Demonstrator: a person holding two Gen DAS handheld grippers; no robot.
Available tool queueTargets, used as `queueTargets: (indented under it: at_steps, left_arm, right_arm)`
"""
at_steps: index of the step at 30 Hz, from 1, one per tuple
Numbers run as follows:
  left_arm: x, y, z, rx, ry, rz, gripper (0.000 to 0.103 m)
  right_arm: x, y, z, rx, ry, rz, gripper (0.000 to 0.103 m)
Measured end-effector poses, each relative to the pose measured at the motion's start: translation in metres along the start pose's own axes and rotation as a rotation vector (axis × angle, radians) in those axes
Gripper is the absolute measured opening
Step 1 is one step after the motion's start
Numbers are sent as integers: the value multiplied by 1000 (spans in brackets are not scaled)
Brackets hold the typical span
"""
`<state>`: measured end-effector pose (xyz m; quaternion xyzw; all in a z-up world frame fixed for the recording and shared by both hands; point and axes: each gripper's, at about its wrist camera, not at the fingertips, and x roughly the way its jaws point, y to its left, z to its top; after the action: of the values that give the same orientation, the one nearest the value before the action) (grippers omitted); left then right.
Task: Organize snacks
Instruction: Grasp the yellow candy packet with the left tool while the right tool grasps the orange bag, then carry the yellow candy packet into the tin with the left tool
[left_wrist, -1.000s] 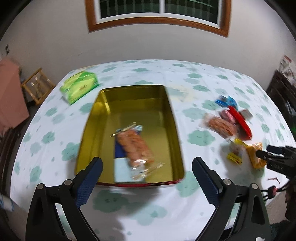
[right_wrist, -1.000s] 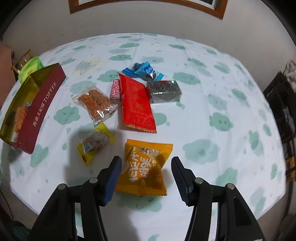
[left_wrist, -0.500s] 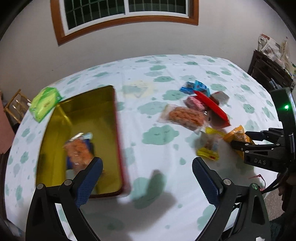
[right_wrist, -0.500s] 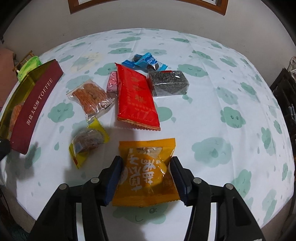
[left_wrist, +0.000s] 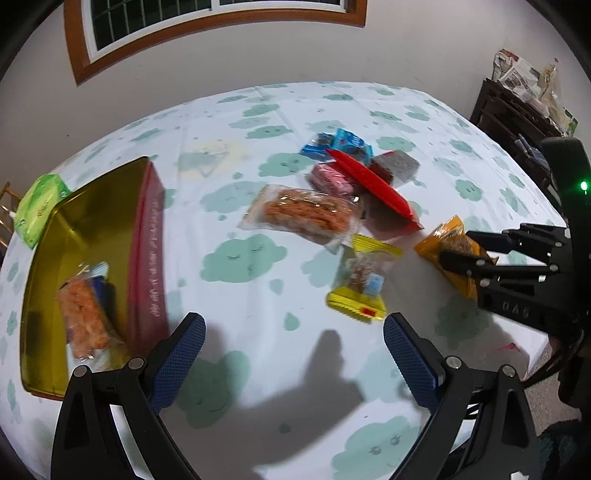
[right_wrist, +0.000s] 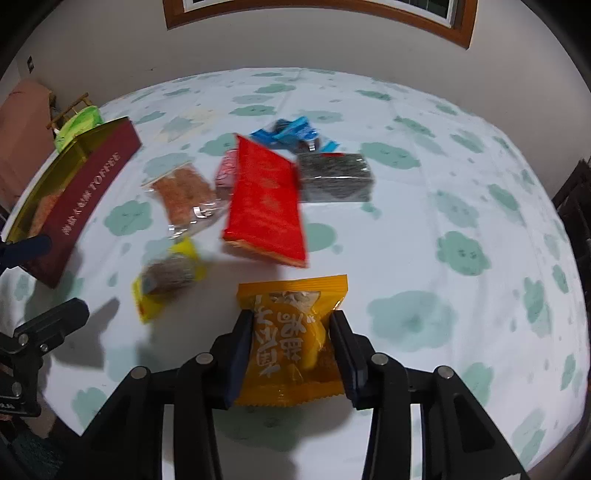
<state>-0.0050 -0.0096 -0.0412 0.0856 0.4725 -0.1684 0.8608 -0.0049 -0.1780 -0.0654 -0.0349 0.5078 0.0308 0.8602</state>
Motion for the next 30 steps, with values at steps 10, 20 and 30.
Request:
queueTargets:
  at_steps: [10, 20, 30]
  left_arm:
    - [21, -16, 14, 12, 53, -23, 82]
    - [46, -30, 29, 17, 123, -71, 56]
    - [53, -37, 37, 18, 146, -95, 24]
  right_arm:
    - [1, -56, -1, 80, -2, -36, 42]
    - [4, -74, -1, 120, -14, -22, 42]
    - [4, -75, -2, 130, -17, -11, 43]
